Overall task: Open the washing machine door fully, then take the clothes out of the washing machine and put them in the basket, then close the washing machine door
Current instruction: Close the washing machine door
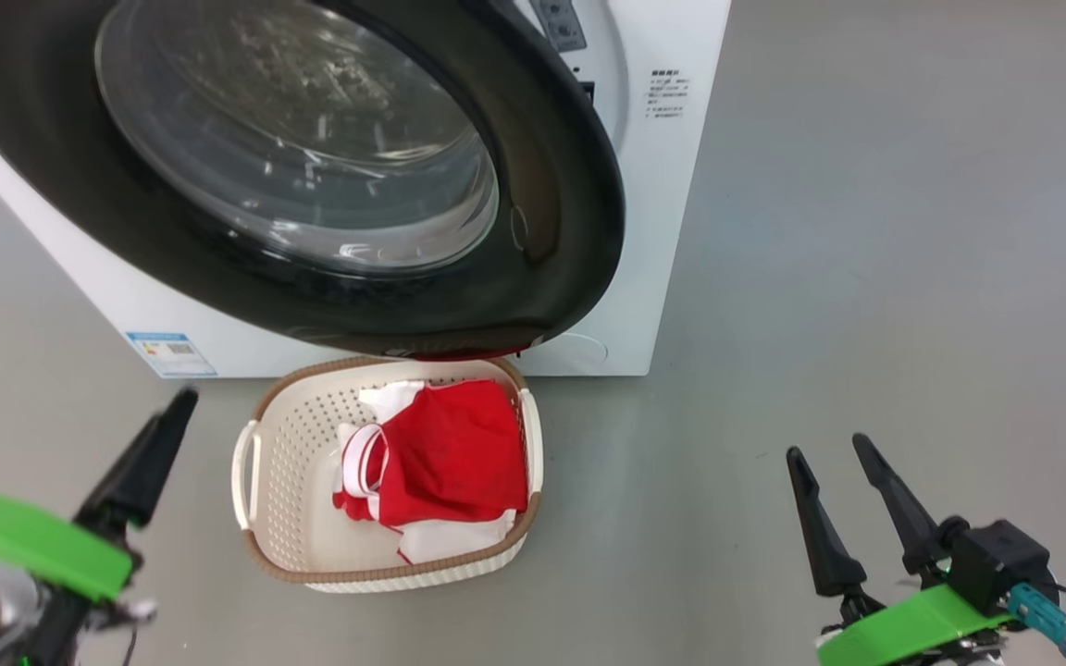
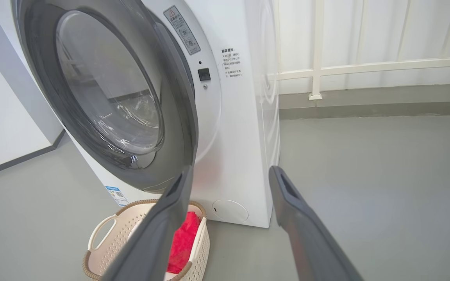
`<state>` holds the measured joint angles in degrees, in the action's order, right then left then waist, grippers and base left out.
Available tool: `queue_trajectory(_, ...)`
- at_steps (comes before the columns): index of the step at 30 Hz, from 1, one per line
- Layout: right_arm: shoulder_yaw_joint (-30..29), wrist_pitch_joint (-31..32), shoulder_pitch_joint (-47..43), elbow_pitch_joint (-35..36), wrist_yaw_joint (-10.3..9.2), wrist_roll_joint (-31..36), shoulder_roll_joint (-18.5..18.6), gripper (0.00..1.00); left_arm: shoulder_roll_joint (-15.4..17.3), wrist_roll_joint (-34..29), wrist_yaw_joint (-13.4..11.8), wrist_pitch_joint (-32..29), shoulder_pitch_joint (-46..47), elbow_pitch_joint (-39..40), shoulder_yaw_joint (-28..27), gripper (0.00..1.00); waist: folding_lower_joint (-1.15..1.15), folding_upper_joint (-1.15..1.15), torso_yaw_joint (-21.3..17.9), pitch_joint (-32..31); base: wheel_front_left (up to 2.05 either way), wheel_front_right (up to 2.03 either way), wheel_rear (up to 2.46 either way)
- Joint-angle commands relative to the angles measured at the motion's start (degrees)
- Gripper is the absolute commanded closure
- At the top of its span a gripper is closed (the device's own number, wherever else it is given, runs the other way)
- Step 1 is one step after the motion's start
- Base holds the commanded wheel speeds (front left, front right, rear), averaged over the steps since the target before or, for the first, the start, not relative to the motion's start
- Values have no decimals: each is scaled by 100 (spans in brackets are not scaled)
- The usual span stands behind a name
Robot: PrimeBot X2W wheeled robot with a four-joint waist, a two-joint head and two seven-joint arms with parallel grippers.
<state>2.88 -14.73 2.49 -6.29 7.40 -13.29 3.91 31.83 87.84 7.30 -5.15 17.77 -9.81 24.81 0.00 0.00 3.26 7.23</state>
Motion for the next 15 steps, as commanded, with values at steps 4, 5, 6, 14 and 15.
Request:
queue_trajectory(4, 61, -27, -109, 138, 9, -46, 70, 0, 292, -106, 19, 401, -233, -28, -172, 0, 0, 0, -103, -132, 0, 0, 0)
queue_trajectory(5, 55, -27, -138, 141, 9, -51, 76, 0, 312, -144, 19, 514, -328, -58, -149, 0, 0, 0, -138, -162, 0, 0, 0)
queue_trajectory(6, 49, -27, -196, 147, 9, -62, 90, 0, 331, -190, 19, 762, -526, -102, -109, 0, 0, 0, -215, -217, 0, 0, 0)
queue_trajectory(14, 1, -27, -346, 178, 9, -110, 143, 0, 482, -694, 19, 1735, -1042, -376, 264, 0, 0, 0, -438, -333, 0, 0, 0)
queue_trajectory(15, -9, -27, -364, 186, 9, -112, 145, 0, 489, -775, 19, 1826, -1085, -448, 301, 0, 0, 0, -461, -345, 0, 0, 0)
